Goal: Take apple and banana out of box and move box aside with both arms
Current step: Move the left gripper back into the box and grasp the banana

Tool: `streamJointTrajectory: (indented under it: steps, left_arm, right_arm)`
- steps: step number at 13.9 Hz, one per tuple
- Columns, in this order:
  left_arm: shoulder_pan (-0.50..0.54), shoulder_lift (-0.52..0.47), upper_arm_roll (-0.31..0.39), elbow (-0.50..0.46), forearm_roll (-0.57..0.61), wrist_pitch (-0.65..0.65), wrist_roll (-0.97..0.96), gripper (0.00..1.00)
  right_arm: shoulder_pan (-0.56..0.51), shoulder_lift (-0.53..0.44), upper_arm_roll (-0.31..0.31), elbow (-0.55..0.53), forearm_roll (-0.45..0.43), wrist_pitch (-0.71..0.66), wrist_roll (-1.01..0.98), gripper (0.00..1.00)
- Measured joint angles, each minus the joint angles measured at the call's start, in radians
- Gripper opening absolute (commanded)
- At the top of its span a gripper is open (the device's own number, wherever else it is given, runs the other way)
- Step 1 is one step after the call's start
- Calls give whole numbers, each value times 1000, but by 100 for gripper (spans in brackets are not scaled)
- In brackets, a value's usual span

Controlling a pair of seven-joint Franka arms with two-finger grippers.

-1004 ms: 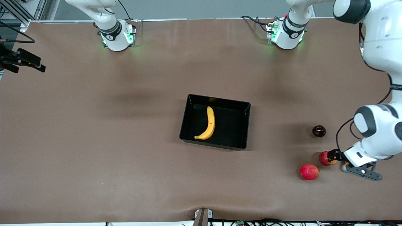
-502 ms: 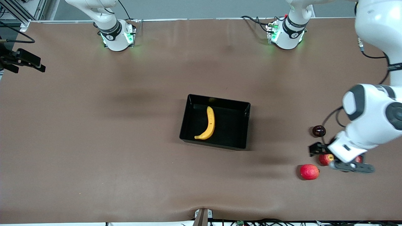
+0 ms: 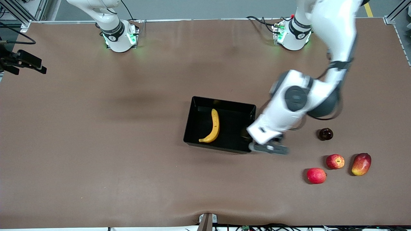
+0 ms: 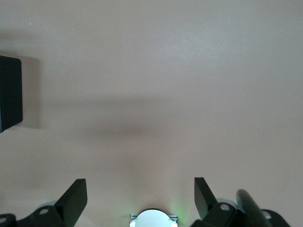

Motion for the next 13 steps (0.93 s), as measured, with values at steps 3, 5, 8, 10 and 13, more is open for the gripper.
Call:
streamJointTrajectory:
  steps: [3, 5, 8, 10, 13]
  left_arm:
    - [-109, 99, 11, -3, 20, 152, -126, 100]
    - [-174, 151, 20, -3, 52, 210, -200, 100]
    - [-229, 196, 25, -1, 56, 226, -217, 100]
    - [-245, 216, 26, 0, 57, 229, -217, 100]
    - [-256, 251, 26, 0, 62, 258, -217, 100]
  right_arm:
    - [0, 0, 0, 0, 0, 0, 0, 100]
    - [0, 0, 0, 0, 0, 0, 0, 100]
    - [0, 0, 0, 0, 0, 0, 0, 100]
    - [0, 0, 0, 0, 0, 0, 0, 100]
    - [0, 0, 0, 0, 0, 0, 0, 100]
